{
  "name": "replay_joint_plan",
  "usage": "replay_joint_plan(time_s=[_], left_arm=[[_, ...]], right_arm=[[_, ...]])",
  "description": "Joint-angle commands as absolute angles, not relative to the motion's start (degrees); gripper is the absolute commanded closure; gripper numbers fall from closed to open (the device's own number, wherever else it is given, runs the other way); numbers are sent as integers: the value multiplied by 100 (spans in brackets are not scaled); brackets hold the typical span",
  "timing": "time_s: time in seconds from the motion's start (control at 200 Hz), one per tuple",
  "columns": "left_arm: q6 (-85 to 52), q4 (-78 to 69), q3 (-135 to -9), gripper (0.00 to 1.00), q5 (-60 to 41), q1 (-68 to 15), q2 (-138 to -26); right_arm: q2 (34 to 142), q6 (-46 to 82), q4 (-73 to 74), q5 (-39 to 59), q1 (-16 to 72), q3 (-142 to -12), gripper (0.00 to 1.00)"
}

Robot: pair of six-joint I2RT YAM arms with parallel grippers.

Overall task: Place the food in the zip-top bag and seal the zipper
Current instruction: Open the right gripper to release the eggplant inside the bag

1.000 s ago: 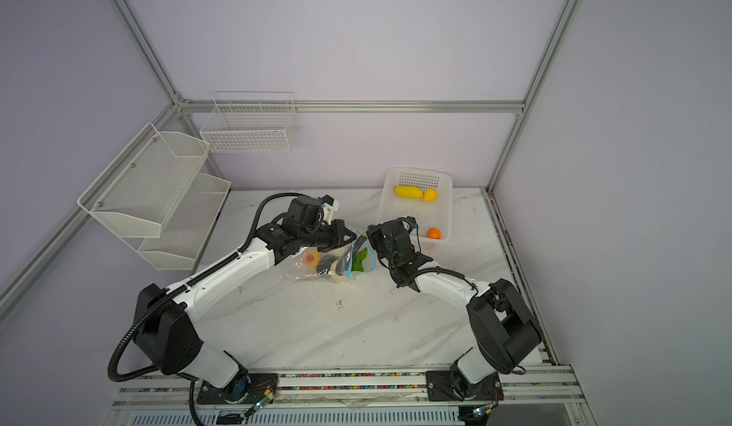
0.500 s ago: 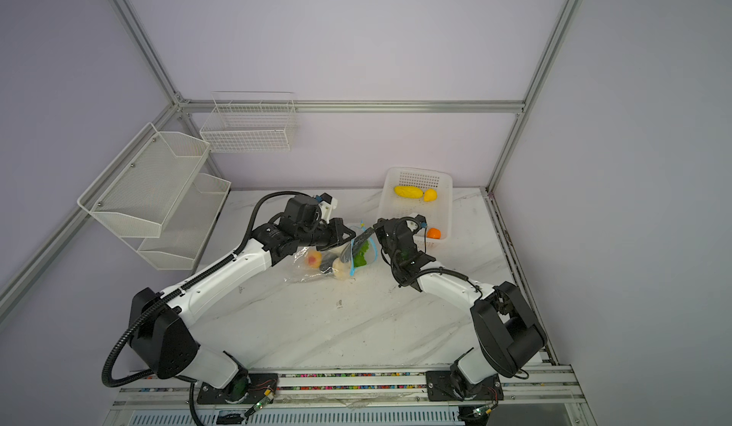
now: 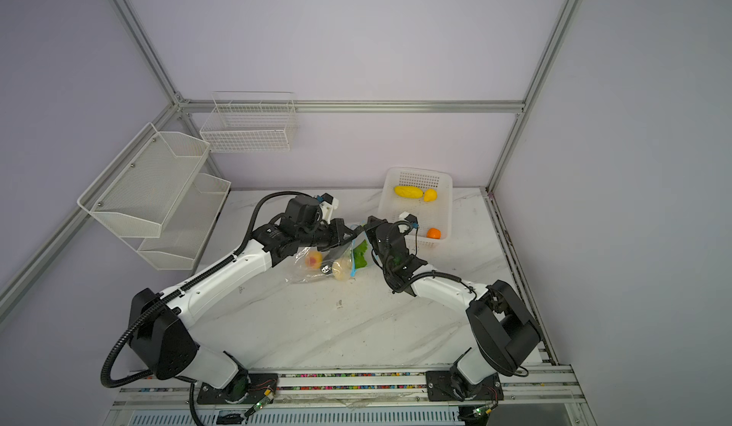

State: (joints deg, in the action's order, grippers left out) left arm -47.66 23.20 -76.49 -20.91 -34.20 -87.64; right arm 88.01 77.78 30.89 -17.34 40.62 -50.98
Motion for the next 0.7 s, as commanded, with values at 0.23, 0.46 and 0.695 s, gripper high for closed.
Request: replay_joint_plan(time_s=[0.23, 0.46, 0.695], left_arm=[[-4834, 1986, -7690, 100, -2127, -3445, -8631], [-4834, 1945, -7604, 100, -2132, -3445, -8596], [-4794, 1914, -7572, 100, -2127, -3437, -8596]], right_arm=[[9062, 7954, 3301, -1652, 4281, -5010, 80], [8932, 7833, 3103, -1659, 4262, -5034, 54], [8749, 7148, 2631, -1284, 3960, -5496, 53]])
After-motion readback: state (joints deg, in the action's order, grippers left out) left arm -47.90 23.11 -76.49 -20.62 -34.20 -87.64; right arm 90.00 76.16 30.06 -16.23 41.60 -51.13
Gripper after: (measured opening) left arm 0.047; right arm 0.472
